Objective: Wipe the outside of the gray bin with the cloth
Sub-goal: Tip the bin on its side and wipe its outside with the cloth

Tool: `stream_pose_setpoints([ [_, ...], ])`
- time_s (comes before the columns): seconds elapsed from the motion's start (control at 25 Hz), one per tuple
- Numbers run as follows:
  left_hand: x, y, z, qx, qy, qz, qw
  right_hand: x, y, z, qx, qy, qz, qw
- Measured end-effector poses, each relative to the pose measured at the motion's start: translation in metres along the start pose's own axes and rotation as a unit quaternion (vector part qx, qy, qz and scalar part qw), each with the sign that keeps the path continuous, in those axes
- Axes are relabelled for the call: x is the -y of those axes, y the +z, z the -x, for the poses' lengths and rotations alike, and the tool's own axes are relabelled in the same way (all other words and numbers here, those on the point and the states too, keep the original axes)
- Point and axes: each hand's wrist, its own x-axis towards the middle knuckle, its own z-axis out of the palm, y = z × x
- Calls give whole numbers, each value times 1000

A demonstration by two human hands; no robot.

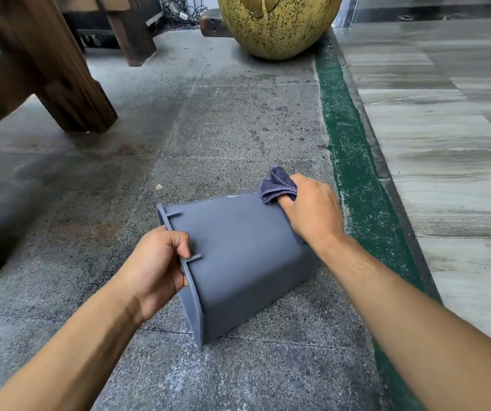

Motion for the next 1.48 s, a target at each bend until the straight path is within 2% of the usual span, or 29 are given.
stream_pose_setpoints([
  [0.28,-1,-4,-2,-15,2,-15,1000,-19,-1,-13,-15,44,15,999],
  [0.48,0,-14,-8,1,1,16,1000,-36,-3,-17,-26,78,29,996],
  [0.6,-1,-16,-7,8,-1,46,999,-50,-4,-19,-34,118,26,992],
  [0.76,-6,-26,-5,-19,-14,92,996,-83,-7,0,-7,216,17,976],
  [0.84,-7,-31,-4,-27,-26,95,995,-94,-9,12,-27,241,10,970],
  [0.96,-6,-25,-2,-24,-60,74,995,-91,-24,15,-97,250,-37,963],
  [1.12,2,-12,-2,-35,-107,32,993,-70,-49,6,-166,234,-133,949],
  [1.28,3,-2,0,-28,-114,46,992,-35,-60,7,-137,187,-194,953],
  [1.48,4,10,7,6,-56,112,992,27,-62,31,-76,63,-241,965],
])
